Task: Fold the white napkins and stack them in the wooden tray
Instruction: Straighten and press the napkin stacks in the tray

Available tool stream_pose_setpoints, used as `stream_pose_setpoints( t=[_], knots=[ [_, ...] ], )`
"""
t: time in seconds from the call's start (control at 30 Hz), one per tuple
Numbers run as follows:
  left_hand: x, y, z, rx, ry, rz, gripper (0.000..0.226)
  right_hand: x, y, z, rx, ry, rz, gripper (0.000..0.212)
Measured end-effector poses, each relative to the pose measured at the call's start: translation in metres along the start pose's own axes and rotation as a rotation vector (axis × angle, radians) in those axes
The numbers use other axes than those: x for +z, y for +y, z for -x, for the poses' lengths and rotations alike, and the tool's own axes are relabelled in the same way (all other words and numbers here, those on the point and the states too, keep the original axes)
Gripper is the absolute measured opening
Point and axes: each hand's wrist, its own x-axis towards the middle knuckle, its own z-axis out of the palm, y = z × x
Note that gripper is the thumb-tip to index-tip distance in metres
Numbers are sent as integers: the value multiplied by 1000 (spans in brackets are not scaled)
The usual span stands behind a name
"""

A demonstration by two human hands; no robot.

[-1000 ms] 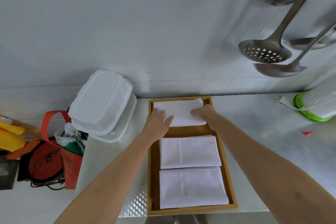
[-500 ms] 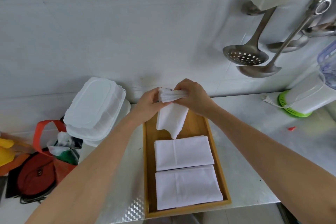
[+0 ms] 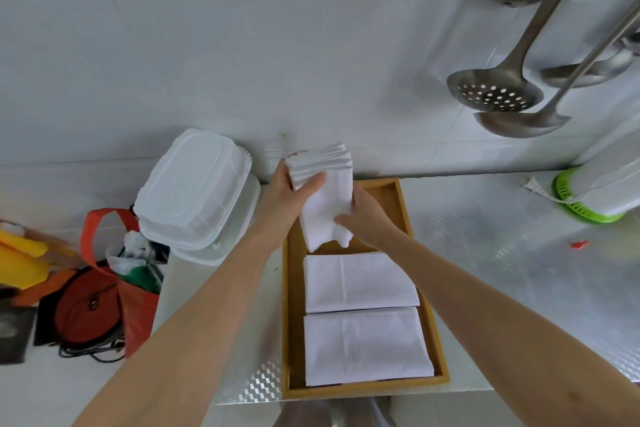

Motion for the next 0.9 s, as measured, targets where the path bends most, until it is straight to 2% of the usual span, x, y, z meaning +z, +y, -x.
stream_pose_setpoints(
  t=[0.17, 0.23, 0.3, 0.47, 0.63, 0.9],
  knots=[
    [5, 5, 0, 79, 196, 5, 20, 17, -6, -2, -138, 41, -78, 52],
    [5, 7, -3, 95, 240, 13, 16, 22, -3, -5, -132, 40, -98, 58],
    [6, 5, -4, 68, 263, 49, 22, 25, -1, -7, -104, 47, -120, 67],
    [6, 6, -10, 42, 224, 78, 25, 27, -20, -12, -175, 147, -276, 82],
    [2, 7, -12, 94, 121, 4, 29, 19, -21, -15, -246, 157, -220, 91],
    [-1, 6, -18, -11, 96, 39, 50, 11, -21, -9, -233, 122, -118, 103]
  ],
)
